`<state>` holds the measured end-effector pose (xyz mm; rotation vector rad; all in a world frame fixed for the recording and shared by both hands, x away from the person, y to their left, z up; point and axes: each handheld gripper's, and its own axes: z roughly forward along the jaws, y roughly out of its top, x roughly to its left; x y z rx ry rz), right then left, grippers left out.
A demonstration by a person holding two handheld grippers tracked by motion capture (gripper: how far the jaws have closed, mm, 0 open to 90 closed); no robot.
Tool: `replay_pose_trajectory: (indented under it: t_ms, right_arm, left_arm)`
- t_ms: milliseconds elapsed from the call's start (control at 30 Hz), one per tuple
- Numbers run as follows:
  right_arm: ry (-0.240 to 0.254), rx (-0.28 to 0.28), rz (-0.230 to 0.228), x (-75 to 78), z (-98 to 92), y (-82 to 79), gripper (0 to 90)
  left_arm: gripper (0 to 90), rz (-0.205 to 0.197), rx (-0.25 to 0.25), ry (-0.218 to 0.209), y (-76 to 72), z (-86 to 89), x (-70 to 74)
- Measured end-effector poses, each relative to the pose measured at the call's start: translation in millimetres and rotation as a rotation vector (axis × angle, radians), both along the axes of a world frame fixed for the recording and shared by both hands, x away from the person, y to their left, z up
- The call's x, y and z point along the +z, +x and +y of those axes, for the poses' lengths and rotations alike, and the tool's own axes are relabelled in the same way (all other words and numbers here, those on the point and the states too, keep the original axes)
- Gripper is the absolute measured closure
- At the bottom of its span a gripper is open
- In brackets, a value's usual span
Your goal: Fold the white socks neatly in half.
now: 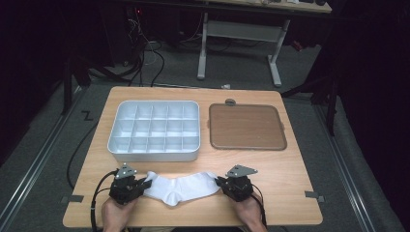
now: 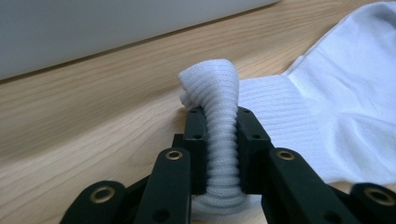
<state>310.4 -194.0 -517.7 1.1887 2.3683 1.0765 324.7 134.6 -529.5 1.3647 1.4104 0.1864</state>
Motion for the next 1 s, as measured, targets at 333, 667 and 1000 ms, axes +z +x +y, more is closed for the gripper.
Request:
replay_pose_trajectory:
  t_ms: [333, 667, 1000]
  right_arm:
    - [0.002, -0.055, -0.006, -0.5, -23.7, -3.2, 85.1]
    - [-0.011, -0.121, -0.004, -1.7, -48.7, -4.3, 85.0]
    - [-0.025, -0.164, 0.005, -4.9, -63.4, -4.9, 84.6]
  left_arm:
    - [77.5, -0.012, -0.031, -0.007, 4.8, -25.0, 0.5]
    - [77.4, -0.025, -0.059, -0.024, 9.7, -48.2, -1.9]
    - [77.0, -0.032, -0.07, -0.042, 13.4, -62.2, -5.3]
